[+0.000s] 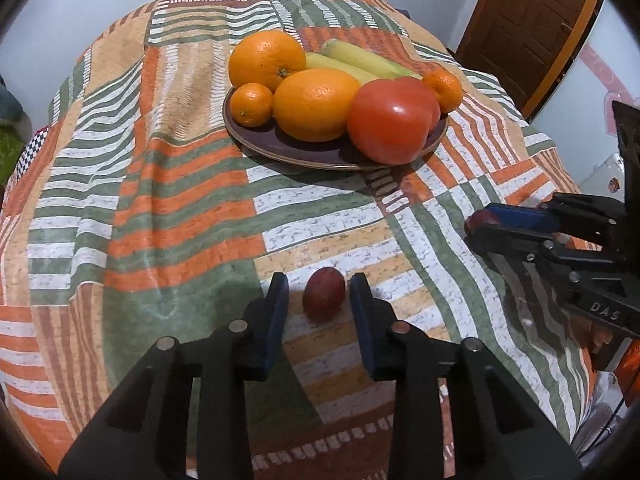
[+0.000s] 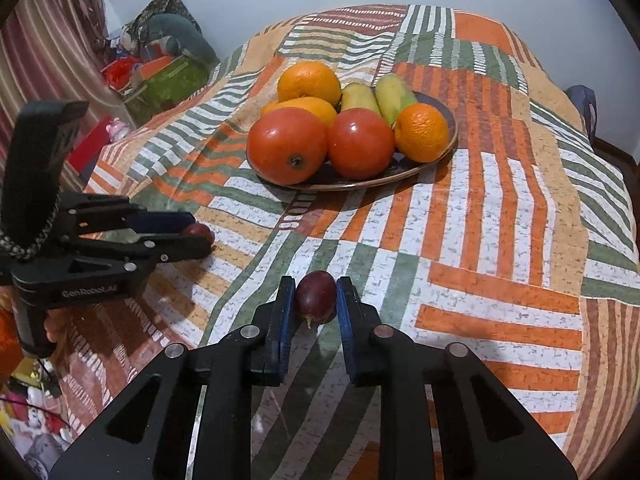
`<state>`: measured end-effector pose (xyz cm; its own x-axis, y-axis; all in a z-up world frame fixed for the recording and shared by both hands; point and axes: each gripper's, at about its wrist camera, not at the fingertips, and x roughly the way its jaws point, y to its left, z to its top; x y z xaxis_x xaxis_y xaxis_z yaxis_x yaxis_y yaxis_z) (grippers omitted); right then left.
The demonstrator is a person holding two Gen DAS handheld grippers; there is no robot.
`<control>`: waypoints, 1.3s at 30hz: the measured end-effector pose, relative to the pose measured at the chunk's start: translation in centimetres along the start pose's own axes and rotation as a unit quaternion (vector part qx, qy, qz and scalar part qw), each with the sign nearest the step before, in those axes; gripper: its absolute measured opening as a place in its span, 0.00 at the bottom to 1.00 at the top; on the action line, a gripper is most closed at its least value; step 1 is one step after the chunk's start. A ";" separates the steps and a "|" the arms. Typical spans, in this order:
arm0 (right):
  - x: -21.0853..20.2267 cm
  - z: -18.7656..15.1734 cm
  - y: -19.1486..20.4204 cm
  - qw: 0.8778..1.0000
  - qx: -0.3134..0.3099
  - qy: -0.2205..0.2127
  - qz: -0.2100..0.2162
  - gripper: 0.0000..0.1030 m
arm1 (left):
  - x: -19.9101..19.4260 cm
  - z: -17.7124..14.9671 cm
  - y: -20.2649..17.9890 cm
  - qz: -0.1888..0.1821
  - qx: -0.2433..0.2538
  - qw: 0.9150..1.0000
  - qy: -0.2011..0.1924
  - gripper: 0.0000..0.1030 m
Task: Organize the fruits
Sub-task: 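Lower both plums onto the plate among the fruit and open both tools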
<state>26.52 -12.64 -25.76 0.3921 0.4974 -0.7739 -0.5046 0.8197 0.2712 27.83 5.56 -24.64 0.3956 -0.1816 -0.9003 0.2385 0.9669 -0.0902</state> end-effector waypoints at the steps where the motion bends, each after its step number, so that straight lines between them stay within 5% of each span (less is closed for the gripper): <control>1: -0.1 0.0 -0.1 1.000 0.001 -0.002 0.000 0.18 | 0.1 0.0 -0.1 0.001 0.001 1.000 -0.002 0.25; 14: -2.0 1.6 -1.3 0.999 0.008 -0.035 -0.009 0.19 | -1.1 0.8 0.2 0.012 -0.006 1.000 -0.025 0.20; 27: -3.7 5.3 -1.6 0.996 -0.007 -0.086 -0.020 0.19 | -4.2 4.8 0.3 0.006 -0.020 0.995 -0.098 0.20; 39: -3.2 8.6 -1.3 0.992 -0.025 -0.118 -0.036 0.19 | -4.6 8.6 -1.6 -0.002 0.003 0.992 -0.126 0.20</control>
<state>32.55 -12.80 -18.73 0.5947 0.4964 -0.6324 -0.5043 0.8429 0.1874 33.30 3.33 -16.67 0.6039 -0.2249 -0.7647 0.2458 0.9652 -0.0897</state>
